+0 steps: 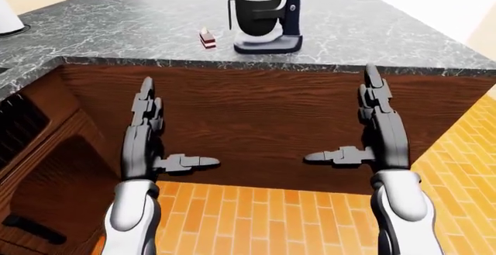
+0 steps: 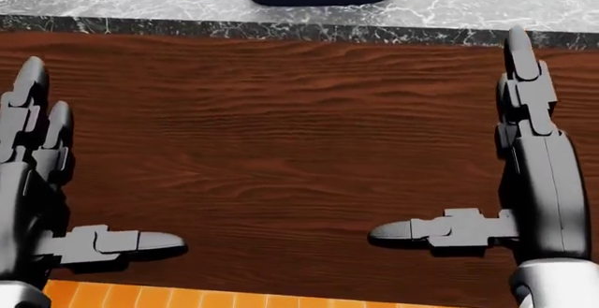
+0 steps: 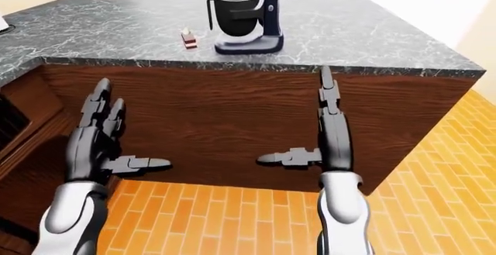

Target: Place the cake in the stand mixer bowl.

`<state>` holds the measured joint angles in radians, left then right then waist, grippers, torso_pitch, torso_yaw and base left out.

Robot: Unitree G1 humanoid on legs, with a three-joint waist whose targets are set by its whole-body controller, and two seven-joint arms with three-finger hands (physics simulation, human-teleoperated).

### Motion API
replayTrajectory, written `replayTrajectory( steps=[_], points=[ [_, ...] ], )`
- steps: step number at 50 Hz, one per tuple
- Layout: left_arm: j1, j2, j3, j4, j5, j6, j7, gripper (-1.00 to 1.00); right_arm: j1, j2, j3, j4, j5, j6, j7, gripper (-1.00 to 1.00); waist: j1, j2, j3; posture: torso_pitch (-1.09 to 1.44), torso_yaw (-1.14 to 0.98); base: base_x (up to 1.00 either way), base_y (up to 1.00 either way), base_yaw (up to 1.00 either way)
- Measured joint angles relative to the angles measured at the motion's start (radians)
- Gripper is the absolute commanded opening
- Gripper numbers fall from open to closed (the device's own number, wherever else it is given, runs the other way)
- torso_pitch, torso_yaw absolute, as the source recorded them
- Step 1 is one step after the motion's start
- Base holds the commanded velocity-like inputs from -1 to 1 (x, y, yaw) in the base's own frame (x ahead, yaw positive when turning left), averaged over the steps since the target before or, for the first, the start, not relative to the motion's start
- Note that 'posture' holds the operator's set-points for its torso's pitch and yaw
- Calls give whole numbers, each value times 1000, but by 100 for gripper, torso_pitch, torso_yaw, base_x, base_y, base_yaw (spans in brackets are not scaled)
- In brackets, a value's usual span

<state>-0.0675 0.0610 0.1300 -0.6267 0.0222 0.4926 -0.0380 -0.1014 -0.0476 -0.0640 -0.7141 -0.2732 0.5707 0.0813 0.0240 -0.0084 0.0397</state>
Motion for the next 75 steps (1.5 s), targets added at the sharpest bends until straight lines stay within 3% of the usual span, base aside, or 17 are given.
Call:
replayTrajectory(
  steps=[2, 7, 12, 15, 19, 23, 28, 33, 42, 48, 55, 57, 61, 65, 68, 72, 75],
  points=[
    [-2, 1, -1, -3, 0, -6, 0, 100, -3, -1, 1, -3, 0, -4, -1, 100, 1, -39, -7, 0, 0, 27, 0, 0],
    [9, -11, -28, 22, -7, 2, -10, 100, 13, -5, -19, 25, -5, 7, -7, 100, -31, -33, 1, 0, 0, 27, 0, 0],
    [1, -7, -11, 6, -6, -2, -7, 100, 4, -6, -10, 12, -4, 1, -7, 100, -34, 20, 7, 0, 0, 25, 0, 0],
    [-1, -6, -14, -3, -4, -10, -6, 100, -1, -8, -10, 6, -4, 0, -5, 100, -39, 75, -2, 0, 0, 23, 0, 0],
    [14, -2, 6, 20, 0, -1, -1, 100, 5, 1, 13, 20, 1, 14, 6, 100, -12, 72, 2, 0, 0, 22, 0, 0],
    [10, -3, 1, 10, 1, 3, 1, 100, 1, -3, 0, 2, 0, 21, 9, 100, -8, 39, -7, 0, 0, 22, 0, 0],
    [6, -1, 0, -4, -2, -12, -2, 100, -7, -4, -1, -12, -3, 5, 5, 100, 0, -37, -10, 0, 0, 22, 0, 0],
    [13, -12, -26, 23, -8, 0, -11, 100, 10, -8, -22, 21, -8, 17, -1, 100, -29, -35, 1, 0, 0, 22, 0, 0],
    [1, -4, -11, -7, -7, -13, -6, 100, -3, -6, -15, -4, -5, 2, -2, 100, -34, 80, -7, 0, 0, 22, 0, 0],
    [11, -1, 8, 17, -2, 8, 0, 100, 7, -1, -2, 13, 4, 15, 8, 100, -11, 55, -5, 0, 0, 23, 0, 0],
    [-6, 2, 5, -9, -6, -1, -2, 100, -2, -3, -4, -21, 0, 6, 1, 100, -3, -45, -13, 0, 0, 22, 0, 0],
    [-1, -7, -8, -2, -9, 4, -5, 100, 3, -9, -18, -18, -2, 13, 0, 100, -19, -23, -2, 0, 0, 22, 0, 0],
    [1, -5, -14, 3, -15, 23, -12, 100, 11, -11, -34, -21, -8, 40, -2, 100, -31, -24, -4, 0, 0, 23, 0, 0],
    [-5, -2, -4, -23, -13, 19, -7, 100, 6, -14, -35, -50, -4, 34, 1, 100, -34, 23, 4, 0, 0, 22, 0, 0],
    [-7, -2, -3, -33, -13, 13, -7, 100, 3, -14, -35, -56, -4, 29, 1, 100, -37, 81, -5, 0, 0, 23, 0, 0],
    [6, 2, 15, -8, -8, 23, -1, 100, 15, -4, -11, -34, 4, 40, 11, 100, -11, 76, 0, 0, 0, 23, 0, 0],
    [1, 2, 12, -12, -7, 25, 1, 100, 13, -6, -21, -42, 3, 45, 11, 100, -8, 50, -7, 0, 0, 23, 0, 0]
  ],
)
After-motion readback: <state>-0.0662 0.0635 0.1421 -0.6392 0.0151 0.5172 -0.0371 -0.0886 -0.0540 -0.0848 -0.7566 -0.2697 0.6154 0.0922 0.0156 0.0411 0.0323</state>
